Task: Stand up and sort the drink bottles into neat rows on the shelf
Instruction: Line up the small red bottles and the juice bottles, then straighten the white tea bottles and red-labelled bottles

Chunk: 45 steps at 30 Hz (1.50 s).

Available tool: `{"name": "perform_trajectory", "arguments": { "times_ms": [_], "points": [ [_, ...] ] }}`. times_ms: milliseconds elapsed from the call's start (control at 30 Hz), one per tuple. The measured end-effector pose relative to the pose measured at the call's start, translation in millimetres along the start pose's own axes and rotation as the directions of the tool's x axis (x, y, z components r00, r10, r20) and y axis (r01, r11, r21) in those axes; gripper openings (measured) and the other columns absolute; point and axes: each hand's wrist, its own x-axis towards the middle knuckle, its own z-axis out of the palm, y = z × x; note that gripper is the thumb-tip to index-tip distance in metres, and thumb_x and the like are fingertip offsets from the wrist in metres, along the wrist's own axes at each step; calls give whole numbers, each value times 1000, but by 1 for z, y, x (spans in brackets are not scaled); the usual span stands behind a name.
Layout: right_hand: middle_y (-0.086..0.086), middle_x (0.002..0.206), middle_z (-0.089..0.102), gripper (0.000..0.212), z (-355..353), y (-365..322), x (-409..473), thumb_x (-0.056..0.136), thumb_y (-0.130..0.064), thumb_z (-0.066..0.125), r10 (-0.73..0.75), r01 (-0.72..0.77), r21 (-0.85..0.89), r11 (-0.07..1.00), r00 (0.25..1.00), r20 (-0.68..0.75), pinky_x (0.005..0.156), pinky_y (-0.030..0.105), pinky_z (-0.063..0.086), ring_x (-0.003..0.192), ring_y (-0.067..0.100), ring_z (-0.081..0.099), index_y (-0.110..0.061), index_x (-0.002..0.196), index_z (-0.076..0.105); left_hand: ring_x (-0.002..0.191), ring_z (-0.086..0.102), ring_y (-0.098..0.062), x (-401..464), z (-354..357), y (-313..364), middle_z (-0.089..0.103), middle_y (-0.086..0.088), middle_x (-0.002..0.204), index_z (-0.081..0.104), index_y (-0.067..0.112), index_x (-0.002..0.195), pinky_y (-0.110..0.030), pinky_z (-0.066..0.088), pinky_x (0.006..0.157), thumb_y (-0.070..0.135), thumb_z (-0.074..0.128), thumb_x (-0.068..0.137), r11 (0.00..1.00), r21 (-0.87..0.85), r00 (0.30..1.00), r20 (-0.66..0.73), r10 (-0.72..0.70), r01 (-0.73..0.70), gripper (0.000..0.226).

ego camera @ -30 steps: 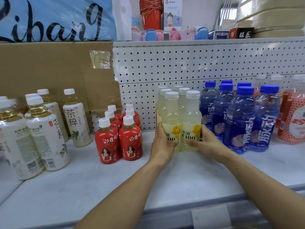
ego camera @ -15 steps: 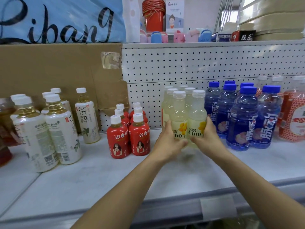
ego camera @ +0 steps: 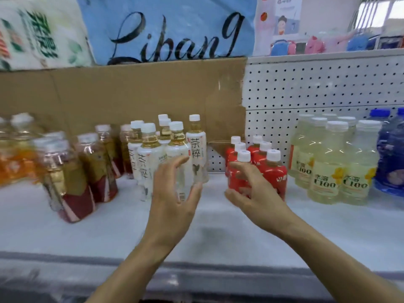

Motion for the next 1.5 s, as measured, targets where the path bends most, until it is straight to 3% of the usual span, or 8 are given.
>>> {"name": "perform_trajectory", "arguments": {
  "times_ms": [133,333,500,600,1033,1233,1367,1500],
  "points": [
    [-21,135,38,69,41,-25,35,89,-23,69,59,-67,104,992,995,78,105,30,41,126,1,39,-30,145,29,135,32,-8,27,-44,-47,29,10,144,30,25,146,-40,34,116,21,76,84,968,-44,966,-74,-249,246,77],
    [-23,114,51,70,78,-46,82,82,-28,75,100,-123,289,949,991,94,65,10,51,97,-7,56,-37,135,31,144,28,-15,78,-76,-80,24,7,159,8,38,154,-40,35,109,64,84,53,881,-186,895,195,-402,436,128],
    [-13,118,65,63,102,-42,97,80,-39,77,126,-140,326,935,990,63,91,31,53,105,1,64,-29,132,43,149,19,-18,96,-77,-98,13,4,164,-3,44,153,-48,30,113,63,91,39,843,-244,844,390,-368,480,149],
    [-16,119,63,60,103,-41,96,79,-43,75,144,-155,313,937,988,58,90,31,51,107,2,62,-31,130,45,144,29,-18,96,-77,-106,24,3,159,1,43,153,-34,35,103,55,95,43,855,-266,863,379,-333,446,144],
    [-20,123,62,61,89,-50,86,75,-51,71,39,-100,198,975,955,292,90,23,51,111,-3,60,-37,130,48,131,44,-7,78,-106,-92,35,20,148,14,60,143,-34,40,102,70,83,47,912,-191,835,500,-229,364,119],
    [-11,115,64,44,57,-68,111,89,-57,41,-43,7,191,982,982,183,84,31,55,103,5,64,-28,117,58,132,44,-3,121,-127,-63,41,15,150,28,36,152,-34,36,107,94,37,65,910,-272,893,411,-184,313,105],
    [-7,108,65,32,28,-71,162,94,-35,58,-143,133,-96,987,983,-115,82,26,55,95,4,62,-18,121,59,124,52,-8,184,-120,-62,54,6,137,44,24,143,-38,44,105,66,36,93,944,-188,930,304,-206,271,66],
    [-1,127,59,51,17,-61,216,92,-41,61,-36,1,-388,921,996,-83,97,32,49,109,12,57,-18,136,49,114,54,-8,241,-94,-77,56,9,131,50,29,139,-31,50,94,36,53,100,968,2,911,337,-237,251,40]
  ]
}}
